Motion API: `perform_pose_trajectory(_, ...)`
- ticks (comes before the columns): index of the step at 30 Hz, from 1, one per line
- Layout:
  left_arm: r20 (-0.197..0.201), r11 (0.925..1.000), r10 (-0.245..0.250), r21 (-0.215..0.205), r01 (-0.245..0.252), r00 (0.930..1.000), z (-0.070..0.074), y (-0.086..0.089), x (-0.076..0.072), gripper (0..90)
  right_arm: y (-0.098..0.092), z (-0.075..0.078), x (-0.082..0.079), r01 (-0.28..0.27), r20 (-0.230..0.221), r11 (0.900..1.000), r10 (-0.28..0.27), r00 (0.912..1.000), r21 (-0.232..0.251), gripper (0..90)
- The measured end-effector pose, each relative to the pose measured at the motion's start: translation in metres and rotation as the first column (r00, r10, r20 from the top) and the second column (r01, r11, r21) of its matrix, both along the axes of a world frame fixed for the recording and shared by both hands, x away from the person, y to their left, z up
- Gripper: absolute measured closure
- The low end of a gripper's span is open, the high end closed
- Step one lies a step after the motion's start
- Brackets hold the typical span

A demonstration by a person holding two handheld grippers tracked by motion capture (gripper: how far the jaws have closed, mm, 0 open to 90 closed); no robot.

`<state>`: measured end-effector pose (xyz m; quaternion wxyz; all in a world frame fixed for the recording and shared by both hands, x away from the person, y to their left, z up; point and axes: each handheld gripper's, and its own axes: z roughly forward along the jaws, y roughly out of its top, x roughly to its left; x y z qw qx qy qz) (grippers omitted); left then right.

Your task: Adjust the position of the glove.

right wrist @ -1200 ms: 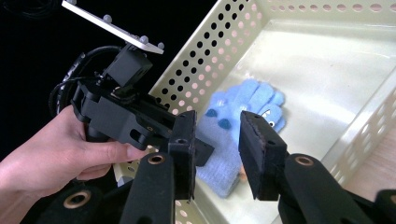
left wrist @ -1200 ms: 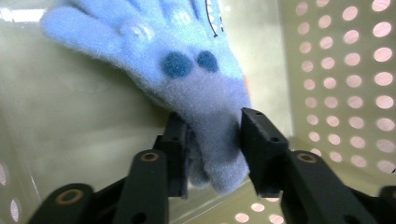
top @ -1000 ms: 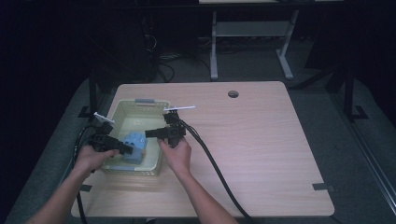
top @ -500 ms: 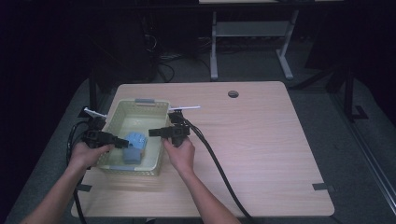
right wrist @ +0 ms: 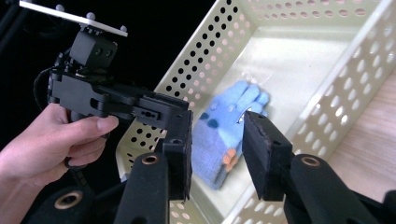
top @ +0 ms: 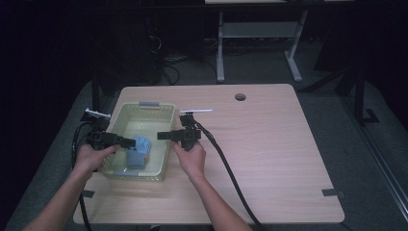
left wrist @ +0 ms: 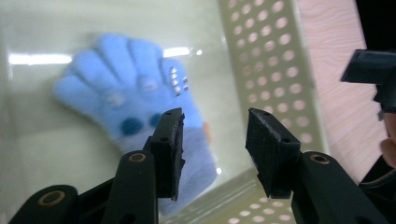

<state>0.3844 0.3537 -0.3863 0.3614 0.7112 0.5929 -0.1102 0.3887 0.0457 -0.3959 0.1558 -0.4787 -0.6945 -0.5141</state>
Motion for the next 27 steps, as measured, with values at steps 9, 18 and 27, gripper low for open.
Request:
perform_pose_trajectory(9, 0.056, 0.9985, -0.029, -0.044, 0.031, 0.9980, 0.007, -0.011, -0.001, 49.7, -0.019, 0.005, -0.002, 0.022, 0.012, 1.000, -0.022, 0.9997, -0.003, 60.1)
perform_pose_trajectory(18, 0.099, 0.9935, -0.054, -0.094, 0.064, 0.9936, 0.012, -0.026, -0.003, 42.8, -0.040, 0.009, -0.001, 0.043, 0.017, 0.999, -0.043, 0.9989, 0.010, 52.3)
perform_pose_trajectory(27, 0.130, 0.9859, -0.082, -0.135, 0.100, 0.9882, 0.018, -0.044, -0.001, 39.1, -0.070, 0.008, 0.001, 0.079, 0.012, 0.996, -0.080, 0.9967, 0.031, 47.0)
